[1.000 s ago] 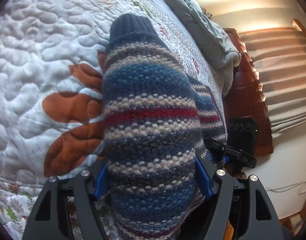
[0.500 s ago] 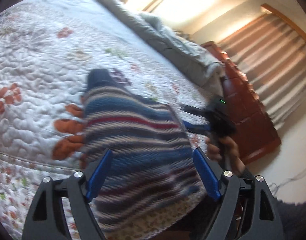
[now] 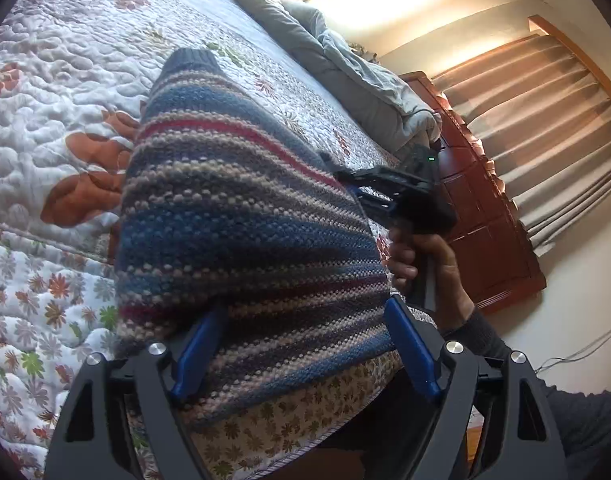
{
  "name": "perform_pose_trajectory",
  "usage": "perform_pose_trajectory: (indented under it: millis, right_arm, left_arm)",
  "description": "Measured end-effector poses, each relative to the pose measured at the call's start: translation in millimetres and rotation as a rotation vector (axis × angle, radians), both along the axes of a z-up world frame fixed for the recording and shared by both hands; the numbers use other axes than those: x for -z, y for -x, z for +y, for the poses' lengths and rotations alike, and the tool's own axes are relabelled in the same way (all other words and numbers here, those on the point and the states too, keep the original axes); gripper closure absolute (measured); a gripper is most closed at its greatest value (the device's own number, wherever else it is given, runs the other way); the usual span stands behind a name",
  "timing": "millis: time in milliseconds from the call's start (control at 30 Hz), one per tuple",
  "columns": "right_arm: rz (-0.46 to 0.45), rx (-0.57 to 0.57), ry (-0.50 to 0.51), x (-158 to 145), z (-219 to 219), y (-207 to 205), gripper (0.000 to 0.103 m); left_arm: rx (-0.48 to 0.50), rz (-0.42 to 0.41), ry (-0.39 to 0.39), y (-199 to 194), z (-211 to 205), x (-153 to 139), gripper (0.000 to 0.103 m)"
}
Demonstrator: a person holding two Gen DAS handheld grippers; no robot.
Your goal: Fold small clothes
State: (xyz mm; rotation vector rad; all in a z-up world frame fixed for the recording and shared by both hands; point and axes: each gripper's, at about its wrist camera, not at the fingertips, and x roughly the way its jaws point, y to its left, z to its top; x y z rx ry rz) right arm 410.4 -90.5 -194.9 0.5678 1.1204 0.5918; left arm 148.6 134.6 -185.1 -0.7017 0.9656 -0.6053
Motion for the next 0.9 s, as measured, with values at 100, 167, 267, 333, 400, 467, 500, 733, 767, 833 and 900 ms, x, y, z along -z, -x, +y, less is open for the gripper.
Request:
perform_pose_trajectory:
  millis: [100, 167, 267, 333, 400, 467, 500, 733, 767, 833, 900]
  right_arm:
    - [-0.090, -0.005, 0.001, -36, -4, 30, 0.083]
    - [-0.111, -0.057, 0.006, -53, 10, 50, 0.083]
    - [-0.089, -0.115, 0.038, -44, 27, 70, 0.083]
    - [-0.042, -0.107, 0.102, -20, 35, 70, 0.085]
    - [0.001, -0.087, 0.101, -3, 32, 72, 0.086]
    - [-0.019, -0.071, 0.099, -13, 28, 82, 0.085]
    - [-0.046, -0.072, 0.107, -23, 28, 92, 0.082]
    - [-0.083, -0.085, 0.244, -27, 33, 179, 0.082]
    - [-0.044, -0.070, 0.261, -12, 32, 180, 0.082]
    - [-0.034, -0.070, 0.296, -3, 34, 182, 0.082]
    - [-0.072, -0.083, 0.302, -19, 37, 188, 0.075]
  left_arm:
    - [-0.002, 0.003, 0.001, 1, -3, -8, 0.021]
    - [-0.001, -0.033, 0.006, 5, -3, -23, 0.020]
    - [-0.038, -0.076, 0.001, 2, 3, -38, 0.013]
    - [-0.074, -0.055, -0.002, -8, 10, -36, 0.013]
    - [-0.086, 0.015, 0.008, -23, 14, -19, 0.013]
    - [-0.101, 0.062, 0.040, -29, 19, -7, 0.013]
    - [-0.105, 0.062, 0.044, -30, 20, -6, 0.013]
    - [-0.119, 0.072, 0.122, -27, 30, 3, 0.013]
    - [-0.120, 0.077, 0.125, -28, 30, 4, 0.013]
    - [-0.124, 0.088, 0.129, -28, 28, 5, 0.013]
    - [-0.154, 0.108, 0.125, -25, 29, 3, 0.013]
